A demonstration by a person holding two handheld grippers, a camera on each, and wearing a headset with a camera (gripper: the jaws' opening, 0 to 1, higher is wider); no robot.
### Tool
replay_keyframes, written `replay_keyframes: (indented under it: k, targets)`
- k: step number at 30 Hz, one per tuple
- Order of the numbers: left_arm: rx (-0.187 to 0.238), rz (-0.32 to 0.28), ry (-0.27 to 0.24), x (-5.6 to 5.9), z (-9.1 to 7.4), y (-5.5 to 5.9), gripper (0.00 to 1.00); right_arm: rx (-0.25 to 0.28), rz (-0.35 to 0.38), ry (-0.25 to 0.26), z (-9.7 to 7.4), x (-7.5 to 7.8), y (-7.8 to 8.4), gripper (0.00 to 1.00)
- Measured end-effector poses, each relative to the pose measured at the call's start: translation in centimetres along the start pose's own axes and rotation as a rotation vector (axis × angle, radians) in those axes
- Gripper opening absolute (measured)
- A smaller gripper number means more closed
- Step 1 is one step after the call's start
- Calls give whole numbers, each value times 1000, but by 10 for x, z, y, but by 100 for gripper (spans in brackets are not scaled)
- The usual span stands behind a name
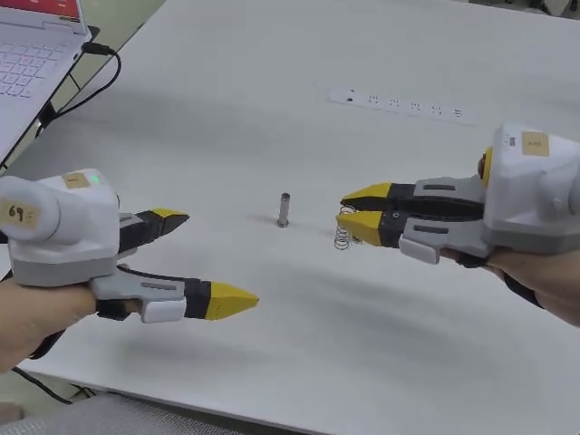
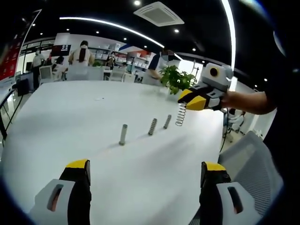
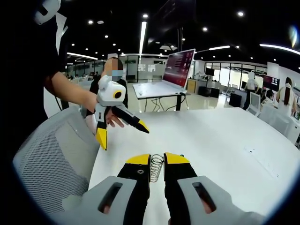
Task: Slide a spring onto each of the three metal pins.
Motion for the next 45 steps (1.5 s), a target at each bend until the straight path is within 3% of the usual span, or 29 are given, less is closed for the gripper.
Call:
replay_keyframes:
  k: [10, 24, 45]
  targets:
    - [-7, -12, -10, -2, -1, 1, 97, 1, -9, 15, 21, 17, -3, 8]
    - [2, -10, 3, 0, 1, 2, 98, 2, -4, 77, 45, 40, -6, 8]
    - [25, 0, 10, -3, 0, -4, 98, -20, 4, 110, 77, 54, -2, 8]
Point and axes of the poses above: the centre of the closed fingertips' face, and the gripper's own axes: z roughly forward along the fingers, x roughly to its right, y roughly out of its underside, the point moved 8 cm from there along -z, roughly backward along the fingers, and after that the axes turned 6 degrees about -z, right-handed, at the moved point
